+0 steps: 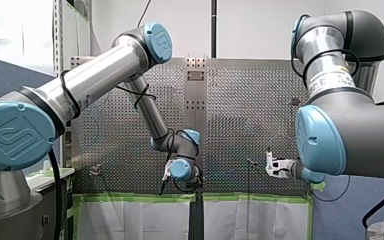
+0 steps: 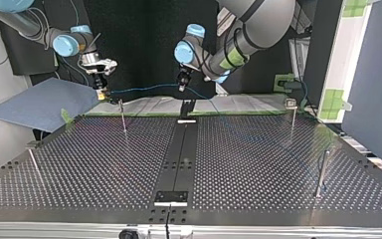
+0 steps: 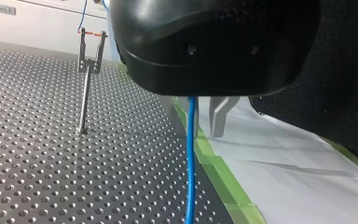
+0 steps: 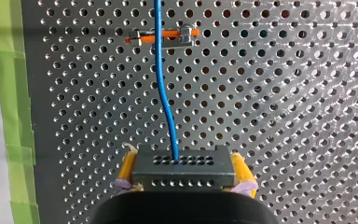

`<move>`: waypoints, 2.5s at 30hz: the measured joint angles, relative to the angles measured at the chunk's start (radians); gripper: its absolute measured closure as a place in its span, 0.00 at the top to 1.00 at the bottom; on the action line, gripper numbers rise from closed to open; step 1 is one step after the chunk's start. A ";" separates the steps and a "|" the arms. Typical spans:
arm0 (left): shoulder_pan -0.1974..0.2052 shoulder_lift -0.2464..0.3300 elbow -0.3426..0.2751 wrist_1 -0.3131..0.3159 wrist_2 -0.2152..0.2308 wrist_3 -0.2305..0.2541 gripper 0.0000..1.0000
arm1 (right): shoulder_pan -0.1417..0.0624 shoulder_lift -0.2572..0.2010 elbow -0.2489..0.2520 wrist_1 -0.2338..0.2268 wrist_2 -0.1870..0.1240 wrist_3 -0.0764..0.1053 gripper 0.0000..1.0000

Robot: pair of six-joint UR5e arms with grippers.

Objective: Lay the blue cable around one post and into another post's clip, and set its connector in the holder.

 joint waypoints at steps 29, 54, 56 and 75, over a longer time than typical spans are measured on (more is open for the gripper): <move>-0.044 -0.001 0.005 0.077 0.000 -0.058 0.02 | -0.026 -0.002 -0.001 0.017 0.040 -0.016 0.00; -0.137 -0.097 0.186 0.104 0.006 -0.259 0.02 | -0.112 -0.009 -0.049 0.077 0.073 -0.021 0.00; -0.138 -0.099 0.202 0.104 0.007 -0.268 0.02 | -0.118 -0.010 -0.054 0.083 0.073 -0.022 0.00; -0.186 -0.166 0.350 0.026 0.029 -0.298 0.02 | -0.170 -0.010 -0.058 0.077 0.074 0.005 0.00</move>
